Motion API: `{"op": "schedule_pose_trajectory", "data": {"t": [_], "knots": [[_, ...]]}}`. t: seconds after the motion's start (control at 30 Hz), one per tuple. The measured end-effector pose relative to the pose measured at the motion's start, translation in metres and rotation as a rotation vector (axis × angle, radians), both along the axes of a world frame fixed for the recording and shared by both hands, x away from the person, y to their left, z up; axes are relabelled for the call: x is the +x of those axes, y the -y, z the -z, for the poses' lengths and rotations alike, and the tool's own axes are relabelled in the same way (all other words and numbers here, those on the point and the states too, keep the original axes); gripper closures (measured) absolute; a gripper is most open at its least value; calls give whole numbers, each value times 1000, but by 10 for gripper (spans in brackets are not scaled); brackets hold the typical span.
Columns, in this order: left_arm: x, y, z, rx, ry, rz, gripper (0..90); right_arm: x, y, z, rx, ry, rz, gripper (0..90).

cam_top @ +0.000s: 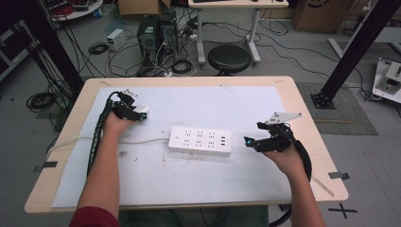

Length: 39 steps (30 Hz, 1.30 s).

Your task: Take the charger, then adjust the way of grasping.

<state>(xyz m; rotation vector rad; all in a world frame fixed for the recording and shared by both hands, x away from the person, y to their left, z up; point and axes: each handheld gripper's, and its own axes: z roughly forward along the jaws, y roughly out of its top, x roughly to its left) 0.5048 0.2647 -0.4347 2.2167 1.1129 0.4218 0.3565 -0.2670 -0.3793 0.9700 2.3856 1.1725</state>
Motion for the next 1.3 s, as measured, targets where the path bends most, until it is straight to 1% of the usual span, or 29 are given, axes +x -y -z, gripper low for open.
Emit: {"op": "schedule_pose_trajectory", "data": {"t": [0.13,0.23,0.27,0.43,0.5,0.6,0.63,0.67,0.7,0.73,0.77,0.8,0.83,0.87,0.9,0.97,1.0,1.03,1.07,1.1,1.17,1.2,1.3], "knots": [[-9,0,-10,-13,25,15,425,0,0,0,3,1,2,182],[-21,-3,-24,-28,36,25,426,0,2,-1,12,3,-1,182],[-26,-5,-28,-30,46,27,425,-1,2,-1,17,-1,0,182],[-54,-8,-57,-39,86,47,425,-4,3,-3,35,8,-13,182],[-67,-7,-68,-50,93,55,425,-6,2,-4,42,10,-16,182],[-87,-3,-82,-57,117,96,426,-8,2,-6,43,13,-26,182],[-93,-1,-85,-60,120,106,425,-9,2,-7,46,8,-27,182],[-99,0,-88,-59,125,119,425,-9,1,-7,47,17,-32,182],[-106,2,-90,-62,138,127,425,-10,1,-8,45,13,-30,182],[-106,2,-90,-62,138,127,425,-10,1,-8,47,19,-35,182],[-117,6,-91,-81,146,157,425,-10,0,-8,47,17,-35,182],[-117,6,-91,-81,146,157,425,-10,0,-8,47,17,-35,182],[-123,9,-92,-83,154,178,425,-10,-1,-8,45,20,-37,182],[-123,9,-92,-83,154,178,425,-10,-1,-8,45,20,-37,182],[-132,13,-91,-83,161,209,425,-10,-1,-8,42,23,-45,182],[-140,17,-89,-88,170,238,425,-11,-2,-8,46,17,-43,182],[-144,19,-88,-99,172,253,425,-11,-2,-8,41,21,-43,182],[-147,21,-88,-99,177,266,426,-10,-1,-9,37,25,-46,182],[-150,23,-87,-99,183,281,425,-11,-1,-9,38,13,-42,182],[-152,25,-86,-111,184,289,425,-11,1,-10,37,16,-40,182],[-155,31,-86,-121,194,311,425,-11,1,-10,36,15,-40,182],[-156,34,-86,-119,191,322,425,-11,1,-10,37,18,-49,182],[-159,45,-82,-130,208,368,425,-14,-1,-11,32,19,-61,182]]}}
